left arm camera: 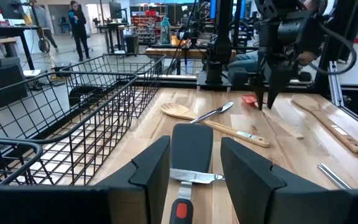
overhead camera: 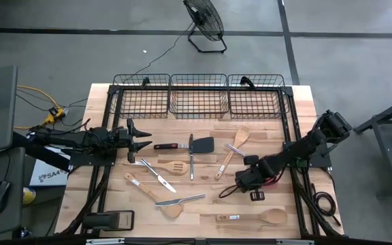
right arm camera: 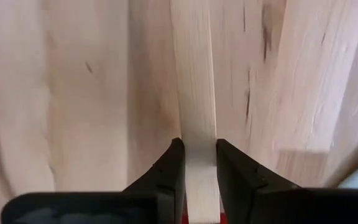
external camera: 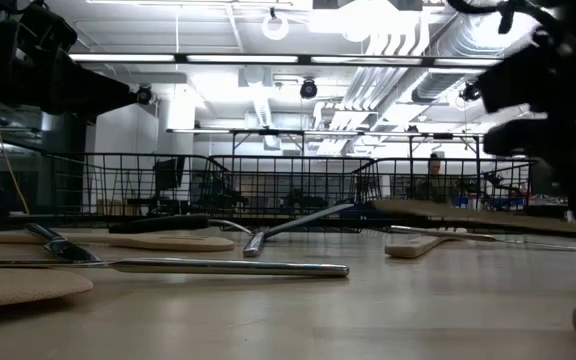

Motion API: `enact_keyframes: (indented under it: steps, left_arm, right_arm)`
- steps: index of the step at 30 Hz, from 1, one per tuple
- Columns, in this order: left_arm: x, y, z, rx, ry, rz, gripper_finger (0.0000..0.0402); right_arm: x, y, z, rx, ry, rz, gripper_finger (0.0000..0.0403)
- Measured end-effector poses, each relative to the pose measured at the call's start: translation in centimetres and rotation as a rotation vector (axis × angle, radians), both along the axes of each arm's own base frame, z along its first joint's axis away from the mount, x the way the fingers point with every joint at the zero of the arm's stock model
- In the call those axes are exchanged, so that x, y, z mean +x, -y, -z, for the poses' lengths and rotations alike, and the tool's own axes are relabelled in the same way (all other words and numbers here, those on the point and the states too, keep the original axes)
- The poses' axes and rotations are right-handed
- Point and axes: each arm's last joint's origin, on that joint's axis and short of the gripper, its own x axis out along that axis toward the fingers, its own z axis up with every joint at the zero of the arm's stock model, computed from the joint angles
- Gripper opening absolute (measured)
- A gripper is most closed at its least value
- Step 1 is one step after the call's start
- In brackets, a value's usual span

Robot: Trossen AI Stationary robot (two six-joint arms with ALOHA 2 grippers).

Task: Pick & Place Kitchen Items
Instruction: Put the orange spatula into the right mesh basket

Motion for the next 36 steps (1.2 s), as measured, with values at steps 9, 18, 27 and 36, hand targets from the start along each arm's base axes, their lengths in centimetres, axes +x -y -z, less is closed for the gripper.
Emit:
enact_keyframes:
  steps: [9, 18, 27, 36]
  left_arm:
    - [0.0, 0.0, 0.0, 0.0, 0.0, 0.0, 0.0141]
    - [0.0, 0.0, 0.0, 0.0, 0.0, 0.0, 0.0141]
    - [0.0, 0.0, 0.0, 0.0, 0.0, 0.0, 0.0141]
    - [0.0, 0.0, 0.0, 0.0, 0.0, 0.0, 0.0141]
  right_arm:
    - [2.5, 0.7, -2.5, 0.006, 0.104, 0.119, 0.0062]
    - [4.4, 3.1, -6.3, -0.11, 0.142, 0.226, 0.0062]
    - [3.7, 6.6, -10.9, -0.318, -0.021, 0.308, 0.0062]
    - [2.7, 9.9, -12.6, -0.478, -0.151, 0.382, 0.0062]
